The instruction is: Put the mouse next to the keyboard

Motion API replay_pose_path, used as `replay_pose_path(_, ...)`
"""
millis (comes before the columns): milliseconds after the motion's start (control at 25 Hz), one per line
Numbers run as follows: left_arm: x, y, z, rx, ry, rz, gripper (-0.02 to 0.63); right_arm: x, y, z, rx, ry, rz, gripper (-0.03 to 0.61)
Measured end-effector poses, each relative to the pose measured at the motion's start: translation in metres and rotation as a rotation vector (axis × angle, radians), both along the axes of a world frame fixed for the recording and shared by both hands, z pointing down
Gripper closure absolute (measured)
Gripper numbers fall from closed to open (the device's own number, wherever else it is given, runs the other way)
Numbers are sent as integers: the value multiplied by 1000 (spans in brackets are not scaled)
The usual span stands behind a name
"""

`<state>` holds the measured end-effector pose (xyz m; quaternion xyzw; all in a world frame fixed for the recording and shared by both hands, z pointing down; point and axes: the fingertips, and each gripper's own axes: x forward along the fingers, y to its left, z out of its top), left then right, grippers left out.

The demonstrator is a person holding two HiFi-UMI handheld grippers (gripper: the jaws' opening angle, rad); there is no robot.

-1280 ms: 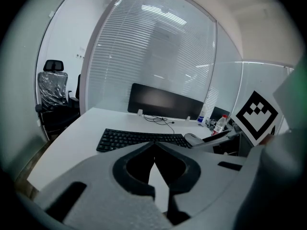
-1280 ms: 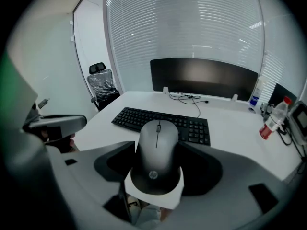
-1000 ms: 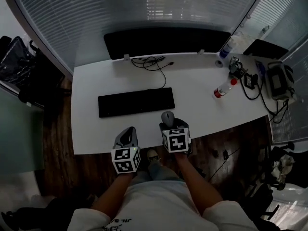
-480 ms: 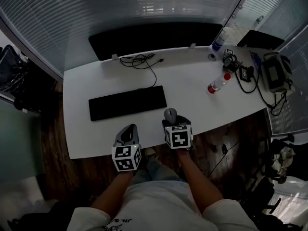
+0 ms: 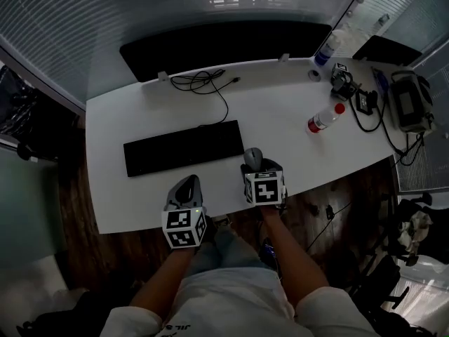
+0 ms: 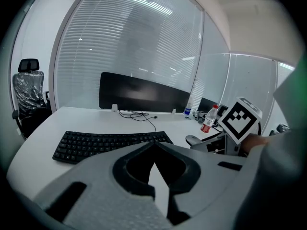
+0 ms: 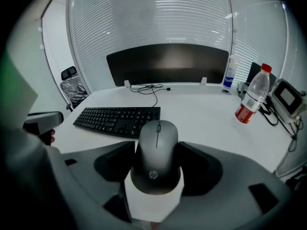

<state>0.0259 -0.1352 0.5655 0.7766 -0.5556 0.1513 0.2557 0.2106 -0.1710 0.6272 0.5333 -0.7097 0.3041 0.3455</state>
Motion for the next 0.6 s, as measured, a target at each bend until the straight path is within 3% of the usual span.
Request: replay_pose_path(600, 5, -37, 30, -20, 6, -36, 612, 17, -47, 50, -59, 31, 14, 290)
